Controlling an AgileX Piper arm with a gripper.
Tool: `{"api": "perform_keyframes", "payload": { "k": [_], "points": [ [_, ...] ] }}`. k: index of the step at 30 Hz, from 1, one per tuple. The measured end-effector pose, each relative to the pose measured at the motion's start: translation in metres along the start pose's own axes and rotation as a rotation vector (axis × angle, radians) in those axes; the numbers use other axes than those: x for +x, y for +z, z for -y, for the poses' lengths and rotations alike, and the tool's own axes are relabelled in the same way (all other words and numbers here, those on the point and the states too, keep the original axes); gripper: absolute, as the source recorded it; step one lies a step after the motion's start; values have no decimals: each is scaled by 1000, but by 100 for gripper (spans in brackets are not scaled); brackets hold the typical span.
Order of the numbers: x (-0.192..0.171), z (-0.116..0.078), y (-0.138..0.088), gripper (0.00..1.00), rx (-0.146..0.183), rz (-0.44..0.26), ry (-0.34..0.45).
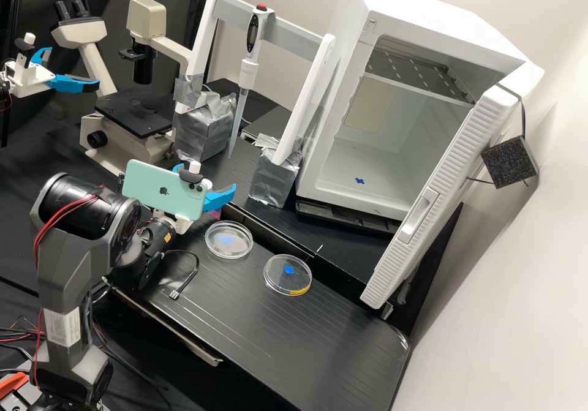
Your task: Open the bottle
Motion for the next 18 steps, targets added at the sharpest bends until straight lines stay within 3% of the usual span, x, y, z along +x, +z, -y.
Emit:
{"api": "perform_keyframes", "payload": {
  "k": [18],
  "points": [
    [1,2,2,0,-1,7,-8]
  ]
}}
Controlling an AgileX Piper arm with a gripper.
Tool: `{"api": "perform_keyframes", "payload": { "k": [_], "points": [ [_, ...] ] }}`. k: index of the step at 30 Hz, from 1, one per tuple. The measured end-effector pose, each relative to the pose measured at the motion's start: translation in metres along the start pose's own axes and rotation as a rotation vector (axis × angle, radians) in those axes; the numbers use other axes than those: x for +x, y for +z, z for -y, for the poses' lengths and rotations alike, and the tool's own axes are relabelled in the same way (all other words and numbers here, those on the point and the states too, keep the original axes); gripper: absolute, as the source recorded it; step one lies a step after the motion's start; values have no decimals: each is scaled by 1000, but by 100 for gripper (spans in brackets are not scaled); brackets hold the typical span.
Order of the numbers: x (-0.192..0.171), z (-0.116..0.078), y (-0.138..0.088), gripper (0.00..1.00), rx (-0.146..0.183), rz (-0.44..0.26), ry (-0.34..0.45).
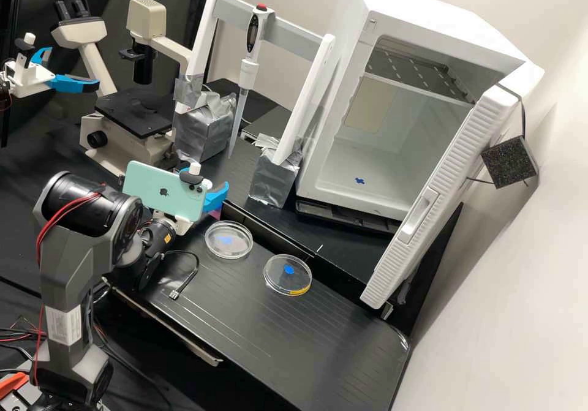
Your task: Open the bottle
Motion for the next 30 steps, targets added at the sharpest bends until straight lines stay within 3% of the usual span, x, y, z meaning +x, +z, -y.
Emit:
{"api": "perform_keyframes", "payload": {
  "k": [30],
  "points": [
    [0,1,-1,0,-15,5,4]
  ]
}}
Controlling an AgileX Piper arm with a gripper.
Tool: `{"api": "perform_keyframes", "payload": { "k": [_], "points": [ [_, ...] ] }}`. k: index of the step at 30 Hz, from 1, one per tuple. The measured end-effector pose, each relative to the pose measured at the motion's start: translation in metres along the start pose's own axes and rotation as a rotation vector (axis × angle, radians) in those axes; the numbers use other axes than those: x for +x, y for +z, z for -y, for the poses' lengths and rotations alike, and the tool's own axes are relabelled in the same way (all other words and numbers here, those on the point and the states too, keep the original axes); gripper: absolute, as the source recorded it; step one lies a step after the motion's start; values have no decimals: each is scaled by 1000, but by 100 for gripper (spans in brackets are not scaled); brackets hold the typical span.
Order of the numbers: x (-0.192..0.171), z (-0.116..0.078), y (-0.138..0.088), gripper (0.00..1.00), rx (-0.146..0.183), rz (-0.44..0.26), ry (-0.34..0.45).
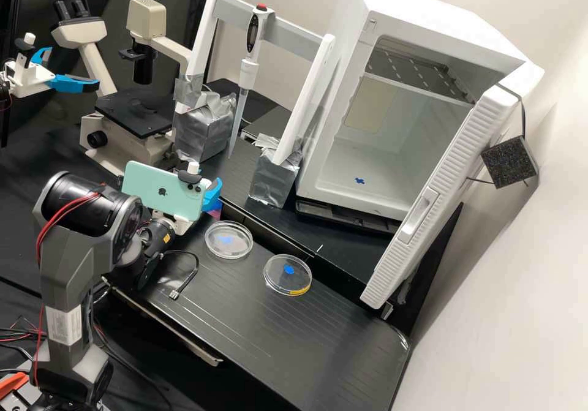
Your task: Open the bottle
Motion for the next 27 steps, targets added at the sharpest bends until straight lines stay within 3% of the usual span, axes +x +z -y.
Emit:
{"api": "perform_keyframes", "payload": {
  "k": [14,27],
  "points": [
    [-1,-2,-2,0,1,-3,2],
    [-3,-23,-19,0,8,-71,83]
  ]
}}
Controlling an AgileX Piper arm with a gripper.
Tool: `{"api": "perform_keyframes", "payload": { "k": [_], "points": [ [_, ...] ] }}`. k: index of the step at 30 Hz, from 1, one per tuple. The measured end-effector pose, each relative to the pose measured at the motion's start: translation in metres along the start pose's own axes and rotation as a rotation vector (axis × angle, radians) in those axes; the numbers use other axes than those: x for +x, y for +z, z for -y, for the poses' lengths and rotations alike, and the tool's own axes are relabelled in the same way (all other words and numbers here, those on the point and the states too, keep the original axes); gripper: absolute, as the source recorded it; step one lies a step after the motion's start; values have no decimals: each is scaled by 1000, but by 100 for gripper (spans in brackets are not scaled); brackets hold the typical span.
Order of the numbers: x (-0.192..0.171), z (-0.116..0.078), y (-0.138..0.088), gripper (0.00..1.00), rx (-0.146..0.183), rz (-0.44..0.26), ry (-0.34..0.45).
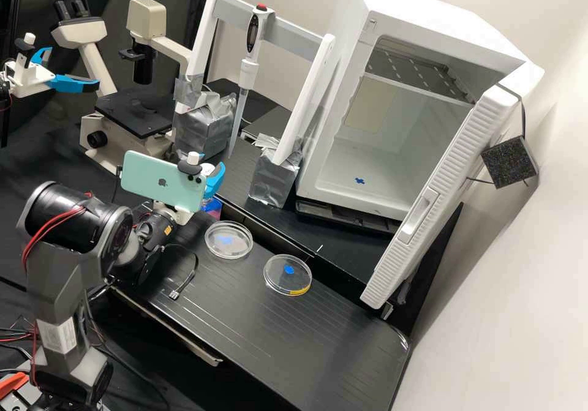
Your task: Open the bottle
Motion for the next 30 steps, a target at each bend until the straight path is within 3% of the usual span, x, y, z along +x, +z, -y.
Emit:
{"api": "perform_keyframes", "payload": {
  "k": [10,17,30],
  "points": [
    [-28,-8,-3,0,-16,-33,7],
    [-55,-8,3,0,10,-19,-12],
    [-72,15,8,0,17,-5,-138]
  ]
}}
